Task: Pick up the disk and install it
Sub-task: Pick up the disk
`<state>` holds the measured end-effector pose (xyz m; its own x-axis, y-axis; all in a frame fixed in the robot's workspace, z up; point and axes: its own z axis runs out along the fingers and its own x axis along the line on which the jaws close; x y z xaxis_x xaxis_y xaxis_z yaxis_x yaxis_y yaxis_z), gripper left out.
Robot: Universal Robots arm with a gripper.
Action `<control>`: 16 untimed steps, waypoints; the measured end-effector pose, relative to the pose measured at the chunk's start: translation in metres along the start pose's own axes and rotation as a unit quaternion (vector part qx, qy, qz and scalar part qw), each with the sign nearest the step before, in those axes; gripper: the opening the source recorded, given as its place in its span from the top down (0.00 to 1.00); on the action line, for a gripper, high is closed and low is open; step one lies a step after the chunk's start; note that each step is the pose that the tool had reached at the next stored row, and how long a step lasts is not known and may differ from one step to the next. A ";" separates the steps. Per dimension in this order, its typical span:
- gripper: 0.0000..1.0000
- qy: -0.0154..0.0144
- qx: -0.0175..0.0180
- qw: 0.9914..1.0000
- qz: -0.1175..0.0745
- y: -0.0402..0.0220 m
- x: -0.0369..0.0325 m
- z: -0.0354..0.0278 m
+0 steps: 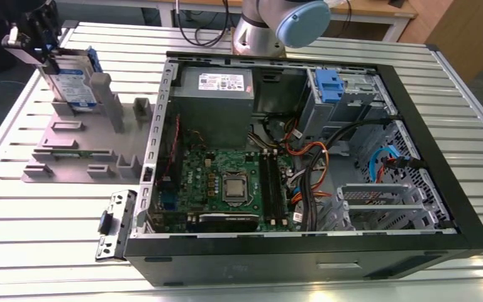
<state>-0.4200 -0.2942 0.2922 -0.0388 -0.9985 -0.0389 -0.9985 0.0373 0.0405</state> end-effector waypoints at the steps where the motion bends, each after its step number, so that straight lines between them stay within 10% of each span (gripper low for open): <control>1: 0.64 0.000 0.000 1.000 0.000 0.0000 0.0000 -0.0005; 16: 0.64 0.000 0.000 1.000 0.000 0.0003 -0.0005 -0.0073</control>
<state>-0.4200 -0.2940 0.2995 -0.0389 -0.9985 -0.0389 -0.9985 0.0373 0.0405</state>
